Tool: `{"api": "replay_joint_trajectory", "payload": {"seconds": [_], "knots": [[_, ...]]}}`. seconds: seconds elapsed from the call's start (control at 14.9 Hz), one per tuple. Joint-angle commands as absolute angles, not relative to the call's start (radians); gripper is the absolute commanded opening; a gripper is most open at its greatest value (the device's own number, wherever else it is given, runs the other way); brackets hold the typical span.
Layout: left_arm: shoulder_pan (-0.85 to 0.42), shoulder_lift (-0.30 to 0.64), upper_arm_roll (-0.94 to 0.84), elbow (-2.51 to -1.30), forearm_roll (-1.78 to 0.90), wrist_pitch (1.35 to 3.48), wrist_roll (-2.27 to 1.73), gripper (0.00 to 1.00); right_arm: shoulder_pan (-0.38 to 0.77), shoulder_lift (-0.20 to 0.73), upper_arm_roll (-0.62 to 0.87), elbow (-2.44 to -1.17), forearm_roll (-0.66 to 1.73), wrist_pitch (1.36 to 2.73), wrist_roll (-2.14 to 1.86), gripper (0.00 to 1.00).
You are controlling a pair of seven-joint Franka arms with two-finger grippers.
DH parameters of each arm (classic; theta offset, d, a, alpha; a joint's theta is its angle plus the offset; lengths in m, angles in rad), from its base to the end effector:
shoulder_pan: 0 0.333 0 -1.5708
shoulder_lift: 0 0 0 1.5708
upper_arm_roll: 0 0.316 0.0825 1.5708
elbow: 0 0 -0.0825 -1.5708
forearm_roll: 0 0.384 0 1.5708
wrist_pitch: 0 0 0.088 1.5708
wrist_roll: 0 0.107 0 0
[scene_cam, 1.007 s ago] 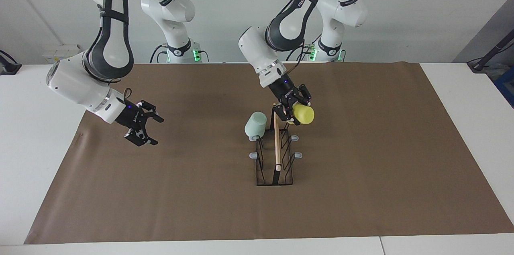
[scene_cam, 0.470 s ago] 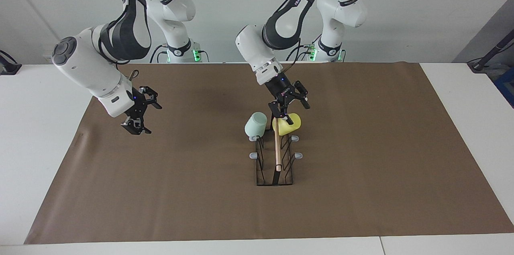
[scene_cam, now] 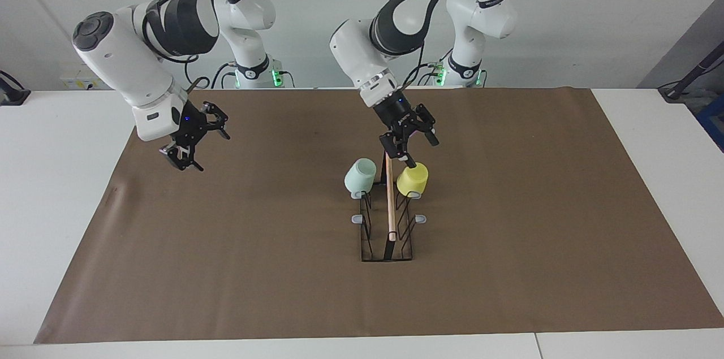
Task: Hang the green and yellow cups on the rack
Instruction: 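Hang the yellow cup on a rack peg while the right gripper withdraws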
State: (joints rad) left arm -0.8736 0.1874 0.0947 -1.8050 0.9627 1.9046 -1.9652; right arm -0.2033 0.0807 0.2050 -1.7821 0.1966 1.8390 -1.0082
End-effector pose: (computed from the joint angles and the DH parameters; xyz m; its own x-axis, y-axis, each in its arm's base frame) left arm 0.4771 -0.3922 0.4617 0.3978 0.4745 0.7853 0.6861 -0.7221 0.0888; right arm 0.5848 0.0134 0.5034 0.5789 0.8001 0.1571 0.8152 -0.5639 -0.1320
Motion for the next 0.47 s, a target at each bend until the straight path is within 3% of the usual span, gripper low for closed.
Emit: {"api": "replay_joint_trajectory", "payload": {"seconds": [0.0,0.4], "knots": [[-0.793,0.115,0.097,-1.787,0.844,1.901,-1.821,1.0,-0.201,0.063,0.215,-1.786,0.169,1.799,-0.849,1.0],[-0.563,0.064,0.097,-1.802,0.617,2.089,-1.527,1.0,-0.204,0.046,0.218,-1.802,0.173,1.796,-0.617,1.0]]}}
